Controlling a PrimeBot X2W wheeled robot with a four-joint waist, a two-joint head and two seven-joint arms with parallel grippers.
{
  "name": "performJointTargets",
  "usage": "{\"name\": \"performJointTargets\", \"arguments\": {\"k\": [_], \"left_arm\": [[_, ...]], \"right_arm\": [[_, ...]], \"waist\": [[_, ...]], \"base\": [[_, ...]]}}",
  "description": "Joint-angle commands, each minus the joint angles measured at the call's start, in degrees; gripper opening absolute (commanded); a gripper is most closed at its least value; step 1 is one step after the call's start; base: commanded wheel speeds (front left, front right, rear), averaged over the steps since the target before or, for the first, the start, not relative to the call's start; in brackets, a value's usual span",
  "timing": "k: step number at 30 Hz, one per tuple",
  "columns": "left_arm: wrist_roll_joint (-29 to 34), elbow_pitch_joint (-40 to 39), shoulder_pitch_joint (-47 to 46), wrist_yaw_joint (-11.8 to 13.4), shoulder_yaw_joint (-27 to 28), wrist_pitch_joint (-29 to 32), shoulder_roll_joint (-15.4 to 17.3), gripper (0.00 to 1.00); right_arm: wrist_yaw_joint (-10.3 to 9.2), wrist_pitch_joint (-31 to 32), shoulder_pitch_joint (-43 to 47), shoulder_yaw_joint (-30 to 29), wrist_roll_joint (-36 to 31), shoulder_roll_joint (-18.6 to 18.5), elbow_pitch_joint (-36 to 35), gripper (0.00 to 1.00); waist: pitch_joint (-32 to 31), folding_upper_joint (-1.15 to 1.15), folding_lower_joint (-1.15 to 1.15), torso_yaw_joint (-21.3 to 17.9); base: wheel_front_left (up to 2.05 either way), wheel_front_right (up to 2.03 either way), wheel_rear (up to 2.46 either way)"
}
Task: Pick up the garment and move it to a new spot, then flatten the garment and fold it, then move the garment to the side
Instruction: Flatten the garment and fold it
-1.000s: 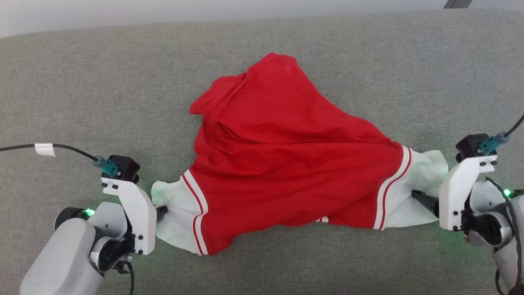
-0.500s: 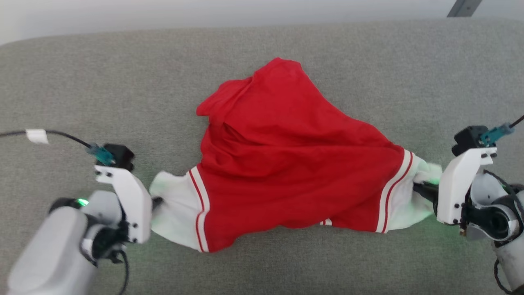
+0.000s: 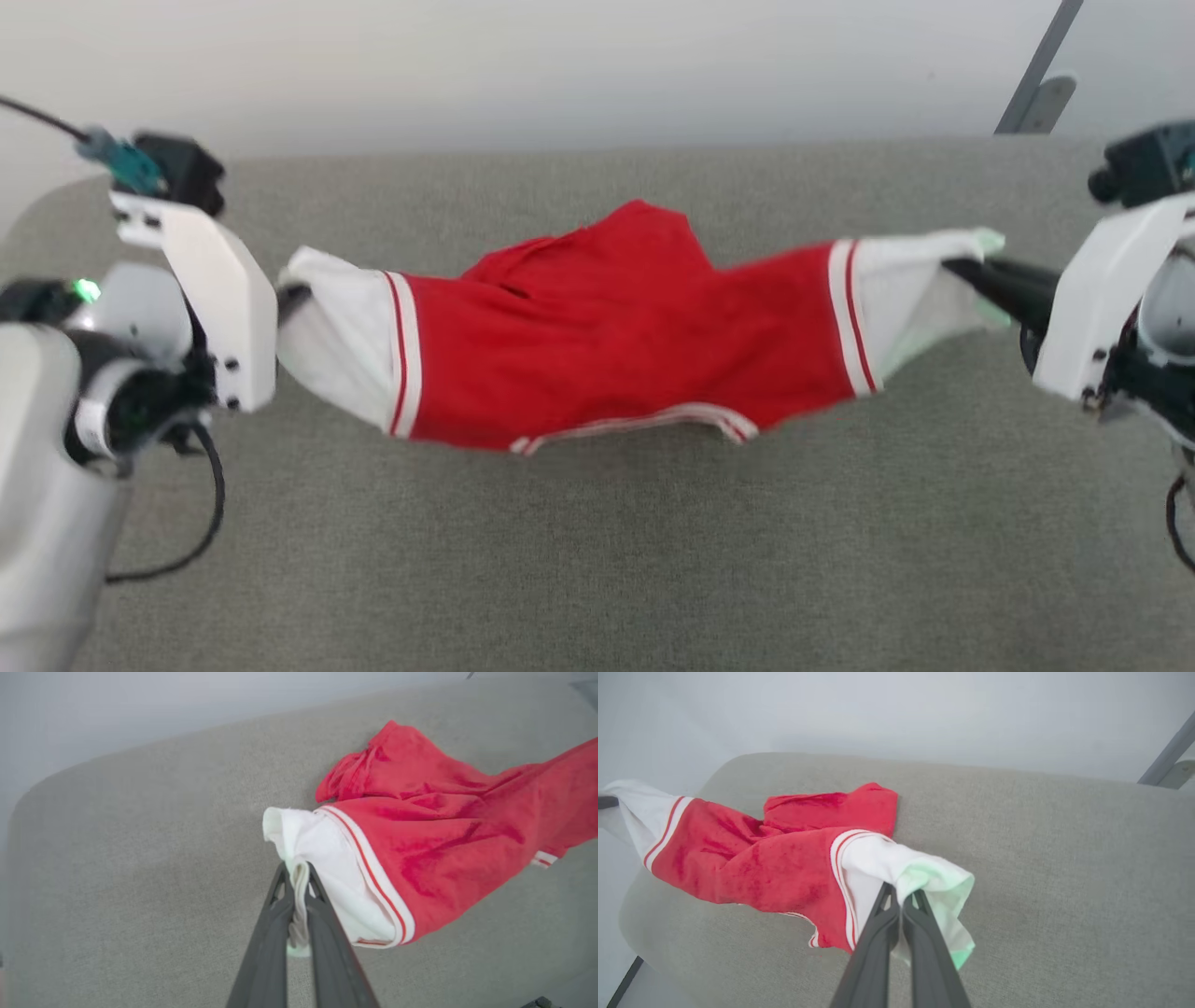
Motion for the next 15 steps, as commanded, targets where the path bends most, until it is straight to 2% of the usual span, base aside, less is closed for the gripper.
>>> {"name": "performJointTargets", "arguments": {"k": [1, 6, 15], "left_arm": [[0.0, -1.1, -2.2, 0.5, 0.4, 0.8, 0.4, 0.0], [0.3, -2.2, -5.9, 0.7, 0.9, 2.0, 1.0, 0.0], [1.7, -0.9, -14.9, 0.2, 2.6, -0.2, 1.2, 0.0]], "right_arm": [[0.01, 0.4, -1.8, -0.5, 0.6, 0.4, -1.2, 0.0], [0.01, 0.1, -4.9, -1.3, 0.1, 1.5, -2.5, 0.0], [0.01, -1.8, -12.0, -1.9, -0.6, 2.3, -3.8, 0.0]], "waist": [[-2.2, 0.0, 0.0, -0.1], [-4.6, 0.0, 0.0, -0.3], [-7.3, 0.0, 0.0, -0.6]], "base": [[0.0, 0.0, 0.0], [0.0, 0.0, 0.0], [0.0, 0.0, 0.0]]}}
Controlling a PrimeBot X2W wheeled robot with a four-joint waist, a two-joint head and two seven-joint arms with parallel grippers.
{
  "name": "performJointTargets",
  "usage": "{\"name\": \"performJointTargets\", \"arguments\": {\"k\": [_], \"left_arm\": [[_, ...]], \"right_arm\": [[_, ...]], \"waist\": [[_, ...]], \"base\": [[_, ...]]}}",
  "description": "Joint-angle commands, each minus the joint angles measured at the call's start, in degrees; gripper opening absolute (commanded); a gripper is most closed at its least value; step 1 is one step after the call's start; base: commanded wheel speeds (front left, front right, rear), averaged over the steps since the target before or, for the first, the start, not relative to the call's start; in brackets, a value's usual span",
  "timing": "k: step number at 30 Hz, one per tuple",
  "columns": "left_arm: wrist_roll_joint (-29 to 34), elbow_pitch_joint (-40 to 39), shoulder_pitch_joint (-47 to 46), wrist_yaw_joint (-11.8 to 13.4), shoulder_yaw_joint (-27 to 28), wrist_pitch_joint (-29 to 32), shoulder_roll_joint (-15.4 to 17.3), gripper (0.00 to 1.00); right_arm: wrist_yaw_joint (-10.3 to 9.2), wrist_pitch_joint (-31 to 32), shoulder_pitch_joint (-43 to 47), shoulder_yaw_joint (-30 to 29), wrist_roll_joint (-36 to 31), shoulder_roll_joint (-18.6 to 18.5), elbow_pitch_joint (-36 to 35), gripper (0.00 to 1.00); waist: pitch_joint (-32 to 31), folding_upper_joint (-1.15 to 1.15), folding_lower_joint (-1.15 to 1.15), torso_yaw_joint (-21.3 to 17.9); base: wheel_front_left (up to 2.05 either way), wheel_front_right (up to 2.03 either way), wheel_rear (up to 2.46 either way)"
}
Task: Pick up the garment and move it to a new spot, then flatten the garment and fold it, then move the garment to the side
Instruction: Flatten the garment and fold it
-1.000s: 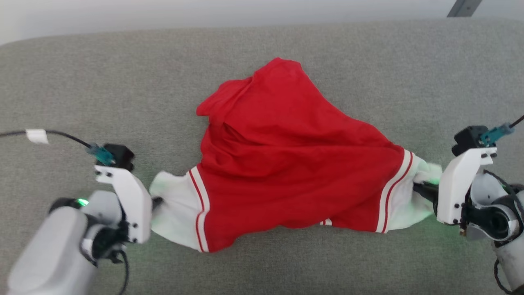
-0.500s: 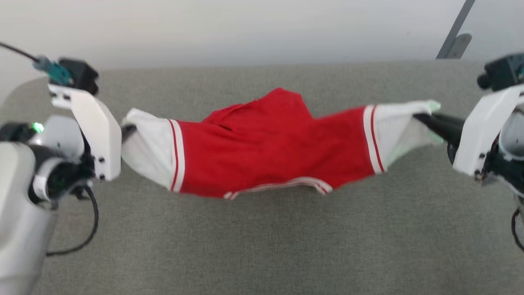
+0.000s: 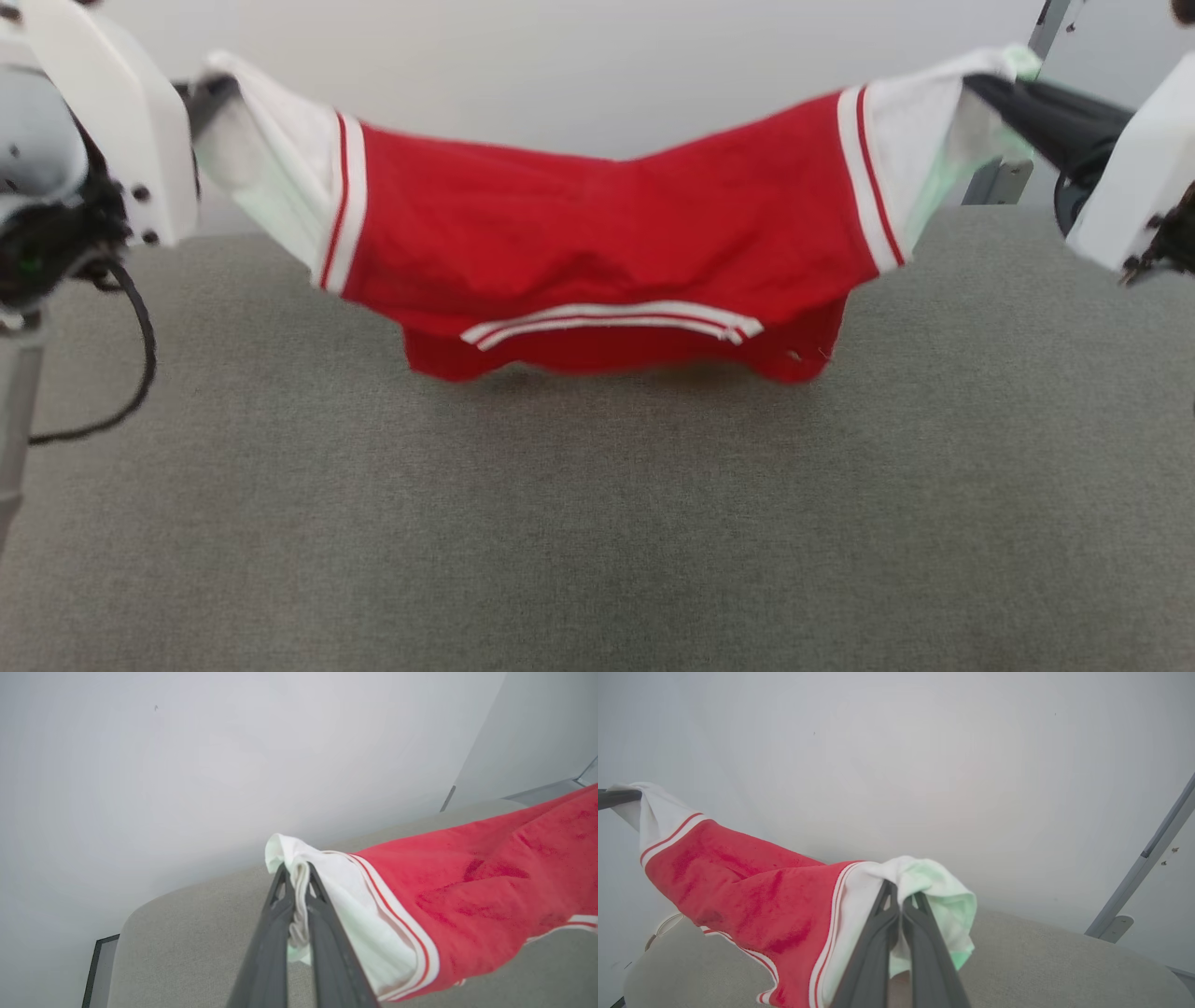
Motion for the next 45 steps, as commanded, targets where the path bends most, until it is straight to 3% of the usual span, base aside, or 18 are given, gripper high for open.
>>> {"name": "performJointTargets", "arguments": {"k": [1, 10, 19, 25, 30, 31, 32, 37, 45], "left_arm": [[0.7, 0.4, -1.4, -0.1, 0.3, -0.6, 0.1, 0.0], [2.7, 3.7, -7.5, -1.8, -0.1, -4.8, -0.3, 0.0], [7.1, 10.7, -13.0, -3.9, -2.0, -16.1, -1.9, 0.0], [12.1, 17.2, -21.9, -4.6, -3.0, -29.6, -3.4, 0.0], [16.9, 21.9, -29.3, -4.9, -4.0, -44.8, -5.0, 0.0], [18.1, 23.3, -31.0, -4.9, -4.4, -51.1, -5.6, 0.0], [18.4, 24.3, -31.5, -5.0, -4.4, -53.9, -6.0, 0.0], [18.1, 29.4, -29.1, -5.2, -5.7, -59.0, -6.4, 0.0], [13.1, 38.4, -19.6, -5.4, -8.7, -60.5, -7.9, 0.0]], "right_arm": [[0.01, -0.6, -1.2, 0.0, -0.3, 0.0, -0.2, 0.0], [0.01, -4.4, -6.3, 3.0, -1.5, -1.4, 1.3, 0.0], [0.01, -15.7, -14.6, 9.2, -5.3, -2.5, 10.7, 0.0], [0.01, -30.6, -24.4, 12.5, -13.5, -1.0, 20.8, 0.0], [0.01, -47.3, -32.2, 12.5, -22.9, 0.7, 29.3, 0.0], [0.0, -53.2, -34.6, 11.8, -26.9, 1.4, 32.2, 0.0], [0.0, -55.2, -35.0, 11.6, -28.4, 1.9, 34.0, 0.0], [0.0, -57.4, -34.7, 14.3, -29.6, 3.4, 39.2, 0.0], [0.0, -53.4, -26.1, 22.1, -21.0, 3.3, 43.1, 0.0]], "waist": [[-0.2, 0.0, 0.0, -0.1], [0.5, 0.0, 0.0, -0.2], [6.8, 0.0, 0.0, -0.5], [12.8, 0.0, 0.0, -0.6], [16.5, 0.0, 0.0, -0.2], [17.6, 0.0, 0.0, 0.0], [18.0, 0.0, 0.0, 0.2], [18.8, 0.0, 0.0, 0.6], [19.6, 0.0, 0.0, 1.5]], "base": [[0.0, 0.0, 0.0], [0.0, 0.0, 0.0], [0.0, 0.0, 0.0], [0.0, 0.0, 0.0], [0.0, 0.0, 0.0], [0.0, 0.0, 0.0], [0.0, 0.0, 0.0], [0.0, 0.0, 0.0], [0.0, 0.0, 0.0]]}}
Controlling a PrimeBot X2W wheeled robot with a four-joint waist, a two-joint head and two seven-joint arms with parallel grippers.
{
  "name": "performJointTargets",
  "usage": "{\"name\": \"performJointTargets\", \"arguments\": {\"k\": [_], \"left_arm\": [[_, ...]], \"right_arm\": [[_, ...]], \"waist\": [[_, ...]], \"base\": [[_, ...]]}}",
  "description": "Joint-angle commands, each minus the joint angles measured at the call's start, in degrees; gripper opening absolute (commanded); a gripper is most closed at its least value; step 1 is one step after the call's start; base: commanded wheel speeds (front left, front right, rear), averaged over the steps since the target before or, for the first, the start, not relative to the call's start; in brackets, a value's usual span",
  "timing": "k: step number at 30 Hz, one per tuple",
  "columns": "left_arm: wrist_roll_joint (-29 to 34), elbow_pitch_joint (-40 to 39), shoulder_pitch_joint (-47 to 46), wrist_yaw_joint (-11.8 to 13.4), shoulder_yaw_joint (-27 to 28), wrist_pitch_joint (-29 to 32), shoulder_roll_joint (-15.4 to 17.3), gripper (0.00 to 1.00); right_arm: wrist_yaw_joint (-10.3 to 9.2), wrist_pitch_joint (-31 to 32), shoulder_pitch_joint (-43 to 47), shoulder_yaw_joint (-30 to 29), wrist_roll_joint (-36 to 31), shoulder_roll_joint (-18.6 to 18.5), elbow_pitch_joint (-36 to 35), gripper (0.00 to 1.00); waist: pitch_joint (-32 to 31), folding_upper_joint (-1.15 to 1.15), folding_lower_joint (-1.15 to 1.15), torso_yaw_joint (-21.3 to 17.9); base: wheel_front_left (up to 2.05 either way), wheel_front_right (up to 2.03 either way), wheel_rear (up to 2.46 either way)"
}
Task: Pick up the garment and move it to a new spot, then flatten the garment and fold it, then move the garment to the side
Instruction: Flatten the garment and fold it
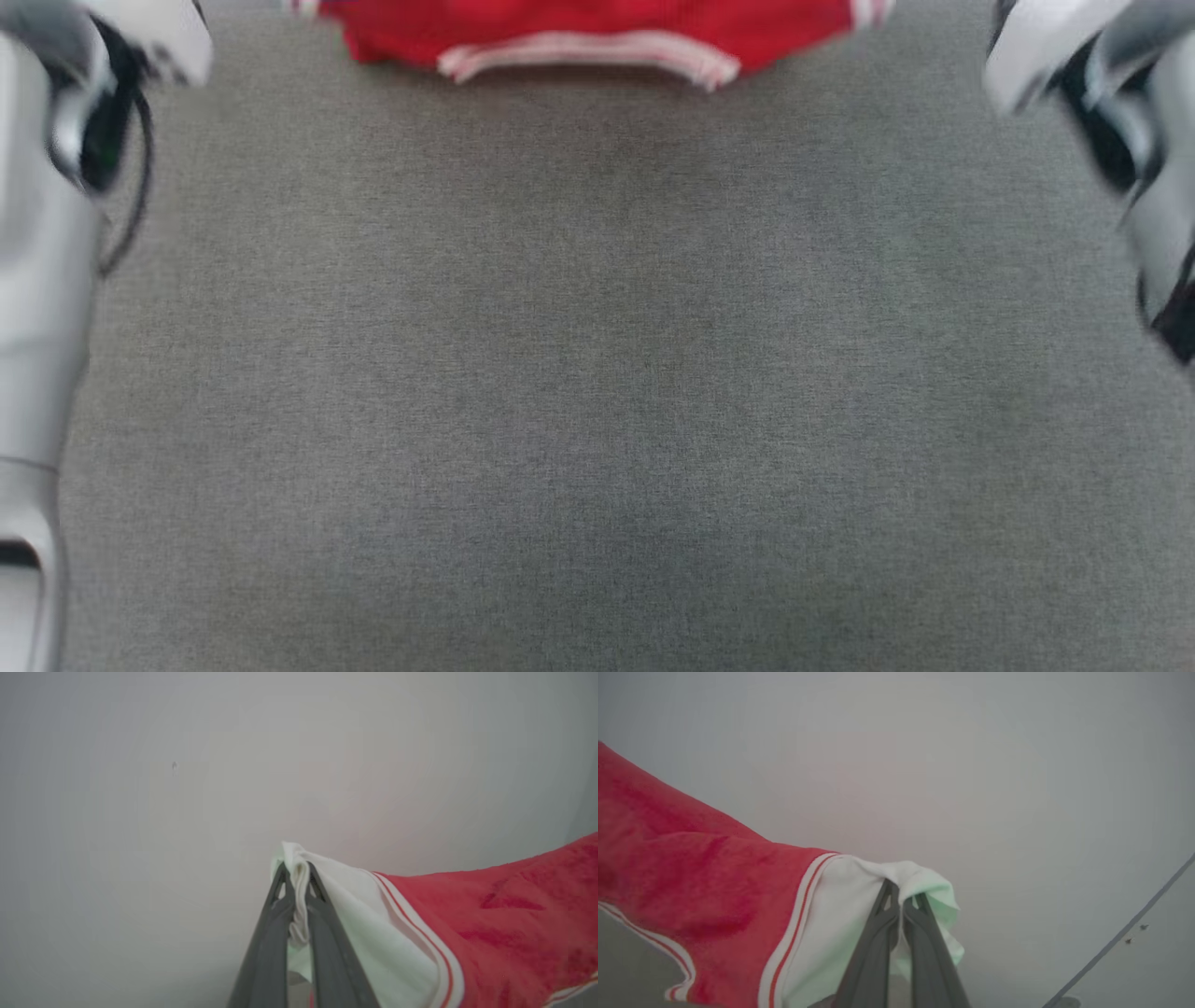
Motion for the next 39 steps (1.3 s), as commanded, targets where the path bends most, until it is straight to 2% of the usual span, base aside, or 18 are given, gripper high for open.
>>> {"name": "performJointTargets", "arguments": {"k": [1, 6, 9, 17, 20, 24, 32, 33, 39], "left_arm": [[-1.4, 1.3, 2.0, -0.1, -0.2, 0.3, -0.1, 0.0], [-5.1, 5.2, 7.7, -0.2, -2.5, 5.1, -0.3, 0.0], [-7.9, 5.7, 11.3, -0.2, -4.1, 10.0, 0.1, 0.0], [-15.2, 0.6, 23.0, -0.2, -6.0, 22.3, 2.8, 0.0], [-17.3, -4.2, 28.2, 1.2, -5.8, 26.2, 4.4, 0.0], [-19.3, -14.4, 36.2, 4.6, -5.4, 30.8, 7.3, 0.0], [-22.8, -39.1, 53.4, 16.3, -3.8, 39.2, 15.2, 0.0], [-22.8, -39.1, 53.4, 16.3, -3.8, 39.2, 15.2, 0.0], [-24.8, -51.6, 64.3, 23.6, -2.4, 41.7, 19.7, 0.0]], "right_arm": [[-0.02, 1.2, 2.2, 1.8, 2.3, -0.5, -0.8, 0.0], [-0.01, 9.5, 9.1, 7.6, 12.4, -2.4, -4.5, 0.0], [-0.01, 15.0, 12.7, 10.4, 17.8, -4.9, -7.6, 0.0], [-0.01, 26.2, 23.4, 13.4, 30.1, -11.3, -17.4, 0.0], [0.0, 29.7, 27.7, 13.0, 33.9, -13.2, -20.6, 0.0], [0.0, 33.6, 33.1, 11.9, 37.1, -15.8, -24.5, 0.0], [0.0, 41.5, 44.4, 8.1, 40.6, -19.9, -31.5, 0.0], [0.0, 41.5, 44.4, 8.1, 40.6, -19.9, -31.5, 0.0], [0.0, 48.0, 53.1, 3.7, 41.8, -21.7, -35.8, 0.0]], "waist": [[0.0, 0.0, 0.0, 0.1], [-0.6, 0.0, 0.0, 0.2], [-1.6, 0.0, 0.0, 0.3], [-4.8, 0.0, 0.0, 0.7], [-6.4, 0.0, 0.0, 0.9], [-8.2, 0.0, 0.0, 1.2], [-10.1, 0.0, 0.0, 1.8], [-10.1, 0.0, 0.0, 1.8], [-10.2, 0.0, 0.0, 2.1]], "base": [[0.0, 0.0, 0.0], [0.0, 0.0, 0.0], [0.0, 0.0, 0.0], [0.0, 0.0, 0.0], [0.0, 0.0, 0.0], [0.0, 0.0, 0.0], [0.0, 0.0, 0.0], [0.0, 0.0, 0.0], [0.0, 0.0, 0.0]]}}
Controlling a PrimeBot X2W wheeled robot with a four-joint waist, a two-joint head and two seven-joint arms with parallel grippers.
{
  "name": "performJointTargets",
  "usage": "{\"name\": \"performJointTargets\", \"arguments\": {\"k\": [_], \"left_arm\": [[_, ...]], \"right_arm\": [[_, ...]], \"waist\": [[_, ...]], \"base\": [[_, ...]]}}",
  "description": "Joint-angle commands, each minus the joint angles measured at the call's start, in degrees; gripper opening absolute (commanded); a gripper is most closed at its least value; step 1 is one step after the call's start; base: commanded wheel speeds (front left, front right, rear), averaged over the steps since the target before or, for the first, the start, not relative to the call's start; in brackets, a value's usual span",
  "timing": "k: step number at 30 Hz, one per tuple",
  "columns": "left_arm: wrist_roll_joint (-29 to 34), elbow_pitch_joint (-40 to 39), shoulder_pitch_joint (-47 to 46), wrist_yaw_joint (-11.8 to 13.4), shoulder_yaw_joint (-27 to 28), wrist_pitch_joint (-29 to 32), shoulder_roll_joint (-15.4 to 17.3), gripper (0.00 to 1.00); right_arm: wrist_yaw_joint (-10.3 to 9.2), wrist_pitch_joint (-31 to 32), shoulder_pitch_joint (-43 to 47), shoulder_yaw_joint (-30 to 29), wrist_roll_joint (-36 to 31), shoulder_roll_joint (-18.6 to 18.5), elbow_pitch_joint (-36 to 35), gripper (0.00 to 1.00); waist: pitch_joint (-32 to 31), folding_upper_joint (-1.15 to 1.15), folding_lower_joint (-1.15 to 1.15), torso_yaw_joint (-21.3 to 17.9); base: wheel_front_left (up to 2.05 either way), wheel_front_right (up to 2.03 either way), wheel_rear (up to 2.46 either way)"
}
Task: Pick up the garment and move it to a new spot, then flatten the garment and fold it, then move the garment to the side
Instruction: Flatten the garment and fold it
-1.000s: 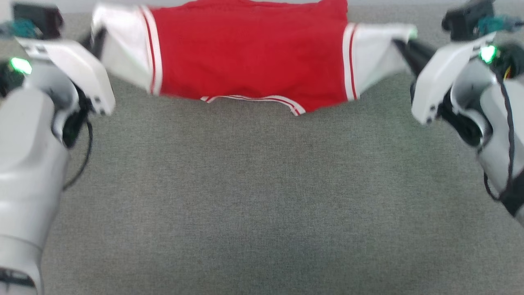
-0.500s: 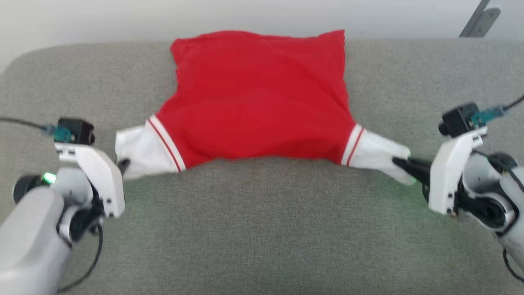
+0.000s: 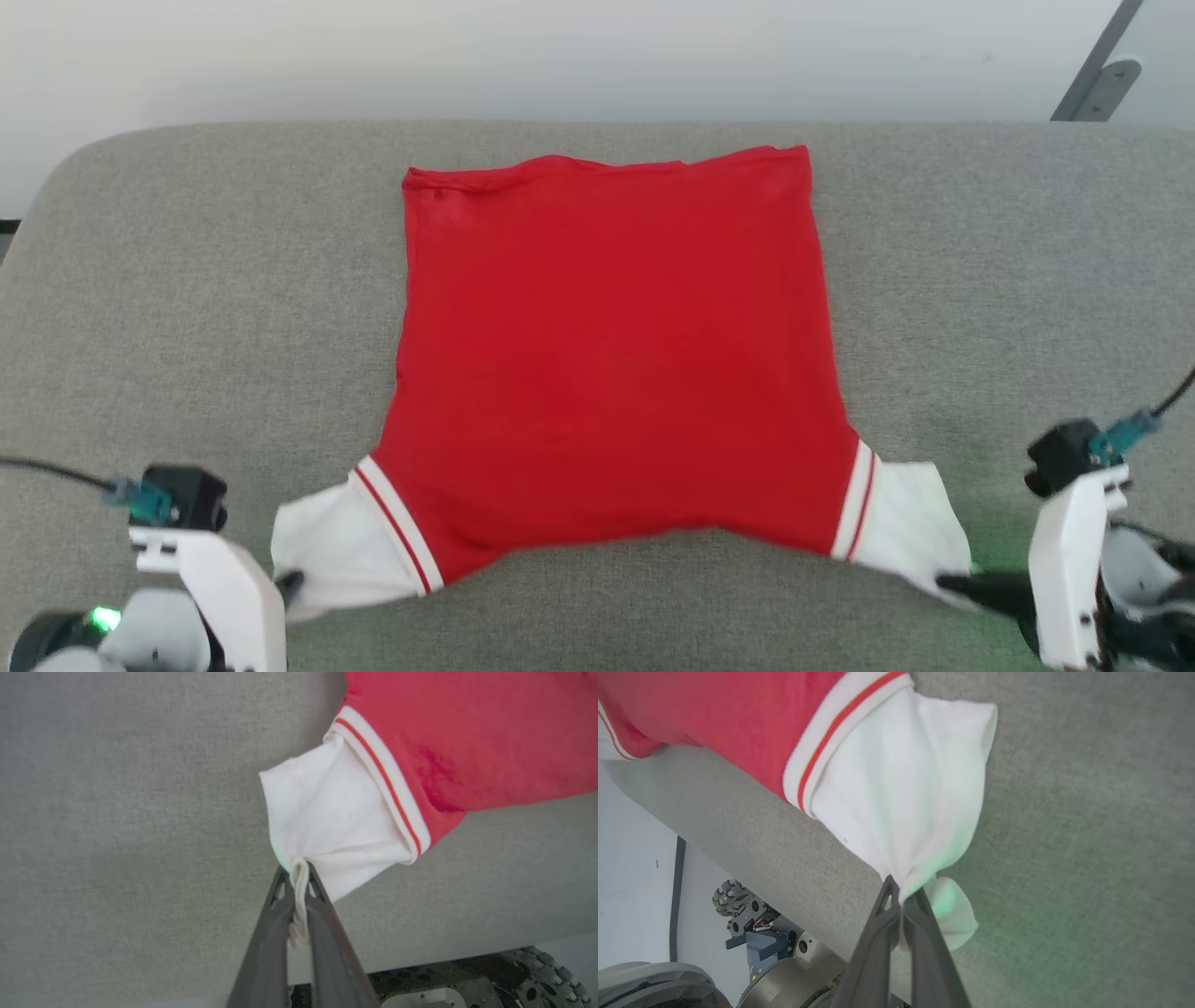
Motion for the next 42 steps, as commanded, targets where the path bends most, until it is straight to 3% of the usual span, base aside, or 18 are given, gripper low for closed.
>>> {"name": "performJointTargets", "arguments": {"k": [1, 5, 10, 11, 12, 14, 20, 26, 33, 38, 42], "left_arm": [[-0.4, -1.2, 1.3, 0.8, 0.3, 0.1, 0.4, 0.0], [-1.3, -4.3, 6.0, 3.6, 1.0, -0.6, 1.0, 0.0], [-1.6, -3.4, 7.9, 3.9, 1.5, -3.5, -0.6, 0.0], [-1.6, -2.8, 7.8, 3.6, 1.3, -4.0, -1.2, 0.0], [-1.5, -2.3, 7.4, 3.1, 1.1, -4.6, -1.8, 0.0], [-1.7, -0.8, 6.6, 2.4, 1.2, -6.0, -3.1, 0.0], [-0.8, 1.9, 4.9, -0.1, 1.0, -10.2, -5.9, 0.0], [0.8, 3.2, 3.3, -2.2, 1.3, -14.7, -7.1, 0.0], [2.1, 4.4, 0.7, -4.2, 0.4, -17.5, -9.0, 0.0], [3.0, 5.2, -1.6, -5.4, -0.3, -18.4, -10.2, 0.0], [3.8, 6.5, -4.7, -6.9, -1.4, -19.0, -11.8, 0.0]], "right_arm": [[0.01, 0.9, 1.5, -0.9, 0.1, -0.3, -0.6, 0.0], [0.01, 3.3, 7.4, -4.6, -1.8, 0.6, -3.6, 0.0], [0.0, 2.5, 11.7, -9.1, -9.0, 5.2, -3.3, 0.0], [-0.01, 1.7, 11.9, -10.0, -10.7, 6.8, -3.0, 0.3], [-0.02, 1.3, 12.3, -11.1, -11.8, 8.5, -2.0, 0.44], [-0.05, 1.1, 12.3, -11.8, -15.7, 10.9, -0.5, 1.0], [-0.27, 4.2, 12.7, -15.2, -22.0, 13.6, -1.7, 1.0], [0.01, 8.4, 12.6, -22.8, -24.4, 15.0, -13.9, 1.0], [0.01, 11.4, 6.1, -30.7, -29.7, 20.7, -23.1, 1.0], [0.01, 9.1, -0.9, -32.1, -34.0, 21.9, -22.2, 1.0], [0.01, 4.1, -10.6, -31.9, -37.6, 21.7, -14.8, 1.0]], "waist": [[0.2, 0.0, 0.0, 0.2], [1.1, 0.0, 0.0, 0.5], [2.7, 0.0, 0.0, 0.8], [3.0, 0.0, 0.0, 0.9], [3.2, 0.0, 0.0, 0.9], [3.4, 0.0, 0.0, 0.8], [4.0, 0.0, 0.0, 0.8], [4.4, 0.0, 0.0, 1.2], [6.3, 0.0, 0.0, 2.9], [7.7, 0.0, 0.0, 4.5], [9.3, 0.0, 0.0, 6.9]], "base": [[0.0, 0.0, 0.0], [0.0, 0.0, 0.0], [0.0, 0.0, 0.0], [0.0, 0.0, 0.0], [0.0, 0.0, 0.0], [0.0, 0.0, 0.0], [0.0, 0.0, 0.0], [0.0, 0.0, 0.0], [0.0, 0.0, 0.0], [0.0, 0.0, 0.0], [0.0, 0.0, 0.0]]}}
